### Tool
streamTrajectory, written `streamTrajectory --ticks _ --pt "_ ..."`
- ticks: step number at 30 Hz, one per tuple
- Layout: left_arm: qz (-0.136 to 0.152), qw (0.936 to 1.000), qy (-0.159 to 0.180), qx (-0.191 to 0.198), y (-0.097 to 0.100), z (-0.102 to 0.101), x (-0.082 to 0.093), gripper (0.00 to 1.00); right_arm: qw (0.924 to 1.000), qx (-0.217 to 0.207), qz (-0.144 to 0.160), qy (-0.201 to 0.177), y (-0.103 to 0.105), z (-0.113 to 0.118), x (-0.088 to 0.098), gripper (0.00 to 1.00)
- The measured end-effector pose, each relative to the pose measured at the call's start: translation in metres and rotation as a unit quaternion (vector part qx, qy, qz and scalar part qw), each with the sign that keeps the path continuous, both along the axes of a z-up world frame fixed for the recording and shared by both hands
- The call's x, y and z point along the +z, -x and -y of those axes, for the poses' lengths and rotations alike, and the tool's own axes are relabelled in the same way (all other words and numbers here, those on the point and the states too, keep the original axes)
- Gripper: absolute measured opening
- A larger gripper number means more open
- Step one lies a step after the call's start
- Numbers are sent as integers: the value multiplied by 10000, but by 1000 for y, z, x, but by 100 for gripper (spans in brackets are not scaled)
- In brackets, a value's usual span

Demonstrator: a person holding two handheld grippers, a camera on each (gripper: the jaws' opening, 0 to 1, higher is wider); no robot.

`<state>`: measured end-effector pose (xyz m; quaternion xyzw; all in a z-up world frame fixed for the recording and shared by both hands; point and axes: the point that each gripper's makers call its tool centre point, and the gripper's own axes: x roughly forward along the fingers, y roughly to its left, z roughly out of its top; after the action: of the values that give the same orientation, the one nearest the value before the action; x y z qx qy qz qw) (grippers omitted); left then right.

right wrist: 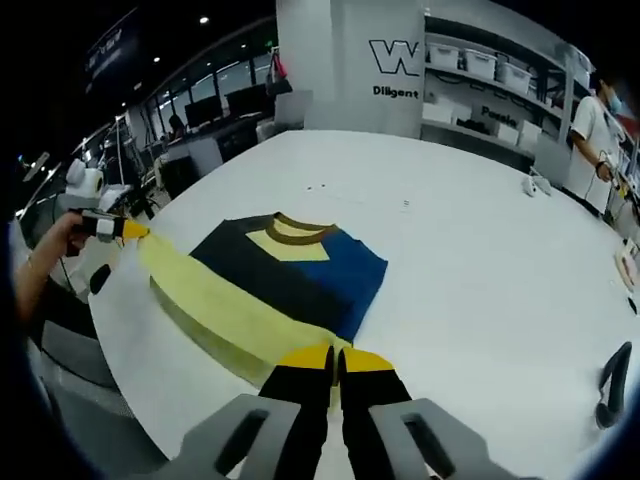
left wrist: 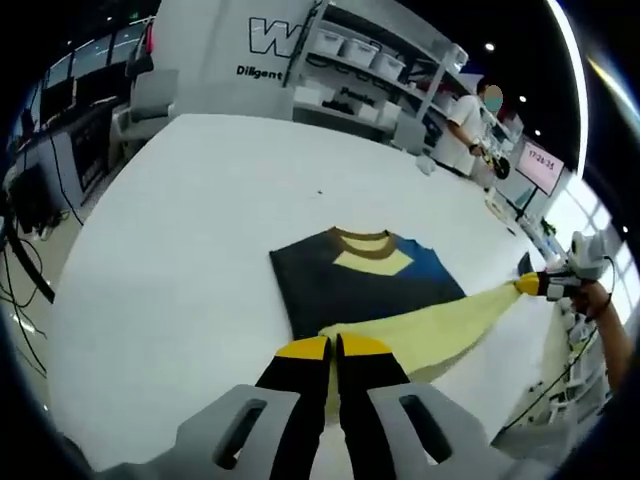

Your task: Fold the garment on the visible template until the final outline fits inside the template.

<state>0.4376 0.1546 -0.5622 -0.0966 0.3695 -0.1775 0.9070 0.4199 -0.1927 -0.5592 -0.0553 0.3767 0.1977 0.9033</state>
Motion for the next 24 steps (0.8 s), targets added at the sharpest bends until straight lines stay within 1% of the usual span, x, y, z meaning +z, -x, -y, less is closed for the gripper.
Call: streamTrajectory --ticks 3,4,7,9,11,12,15,16,20,24 --pt "87 9999 -59 21 -13 1 4 3 10000 1 61 47 -12 -2 2 0" --pt "148 9998 -93 27 -22 2 7 3 9999 10 115 83 -18 -3 4 0" --pt "202 9997 -131 43 -33 2 9 3 9998 -17 179 64 -32 -4 7 0" --pt "241 9995 -203 78 -47 0 9 3 9997 -27 225 62 -41 -5 9 0" --pt "258 9992 -275 116 -55 -2 6 3 9997 20 228 68 -48 -7 9 0" --pt "233 9992 -306 133 -60 -4 2 3 9997 39 219 73 -54 -7 8 0" --pt "173 9993 -291 141 -70 -3 -7 3 9997 72 189 153 -69 -5 3 0" --pt "161 9993 -299 151 -72 -3 -9 3 9996 84 188 176 -71 -5 2 0" --pt "166 9993 -314 151 -84 0 -15 3 9996 44 134 236 -83 -4 -6 0" --pt "185 9991 -302 228 -104 0 -20 3 9995 -57 105 288 -98 -2 -13 0"
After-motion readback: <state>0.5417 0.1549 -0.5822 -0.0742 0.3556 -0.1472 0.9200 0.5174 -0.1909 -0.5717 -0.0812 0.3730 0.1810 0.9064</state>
